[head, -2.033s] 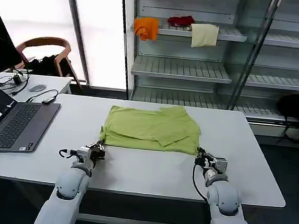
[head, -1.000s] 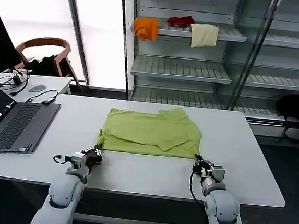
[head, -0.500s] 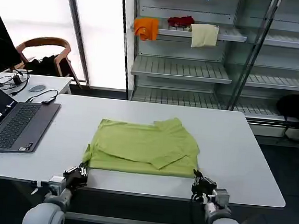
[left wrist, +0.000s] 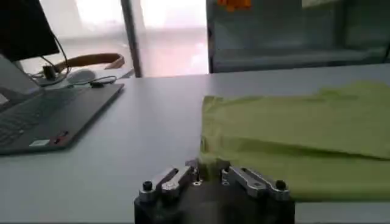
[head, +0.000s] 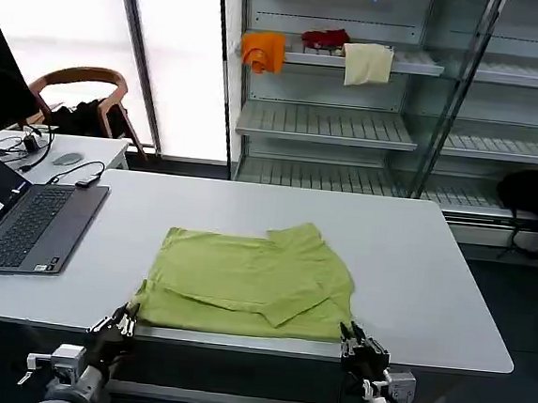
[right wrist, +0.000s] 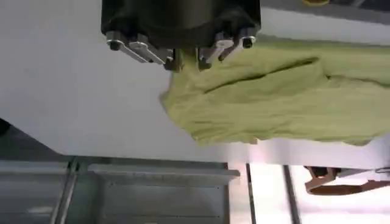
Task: Fold and organize the clothes.
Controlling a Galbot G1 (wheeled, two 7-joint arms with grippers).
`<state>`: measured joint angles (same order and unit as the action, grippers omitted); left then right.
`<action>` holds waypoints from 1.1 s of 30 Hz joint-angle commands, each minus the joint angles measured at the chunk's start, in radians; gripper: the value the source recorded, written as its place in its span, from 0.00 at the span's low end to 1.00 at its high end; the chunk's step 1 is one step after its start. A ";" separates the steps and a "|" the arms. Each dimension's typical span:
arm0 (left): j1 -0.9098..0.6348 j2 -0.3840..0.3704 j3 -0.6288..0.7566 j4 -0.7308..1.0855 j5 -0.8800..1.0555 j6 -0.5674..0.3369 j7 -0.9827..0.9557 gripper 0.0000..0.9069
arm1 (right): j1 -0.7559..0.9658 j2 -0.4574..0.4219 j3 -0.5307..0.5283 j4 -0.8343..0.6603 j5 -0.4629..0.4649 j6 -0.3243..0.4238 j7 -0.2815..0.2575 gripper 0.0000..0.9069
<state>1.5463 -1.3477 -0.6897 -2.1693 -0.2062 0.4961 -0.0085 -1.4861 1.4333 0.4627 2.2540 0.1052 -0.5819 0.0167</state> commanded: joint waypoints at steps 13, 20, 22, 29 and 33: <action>-0.541 0.156 0.112 0.289 -0.151 0.083 0.066 1.00 | 0.646 0.009 -0.100 -0.470 0.073 -0.009 0.046 1.00; -0.736 0.152 0.228 0.590 -0.165 0.084 0.064 1.00 | 0.813 0.066 -0.125 -0.794 0.064 -0.007 0.036 1.00; -0.773 0.145 0.243 0.648 -0.136 0.084 0.076 1.00 | 0.831 0.077 -0.123 -0.826 0.058 -0.005 0.030 1.00; -0.834 0.137 0.276 0.768 -0.063 0.083 0.106 1.00 | 0.872 0.128 -0.098 -0.928 -0.002 -0.001 0.003 1.00; -0.850 0.132 0.276 0.800 -0.050 0.082 0.111 1.00 | 0.911 0.143 -0.102 -0.980 -0.005 0.000 0.005 1.00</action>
<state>0.8134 -1.2264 -0.4601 -1.5418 -0.2855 0.5731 0.0863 -0.6738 1.5523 0.3655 1.4207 0.1103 -0.5822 0.0314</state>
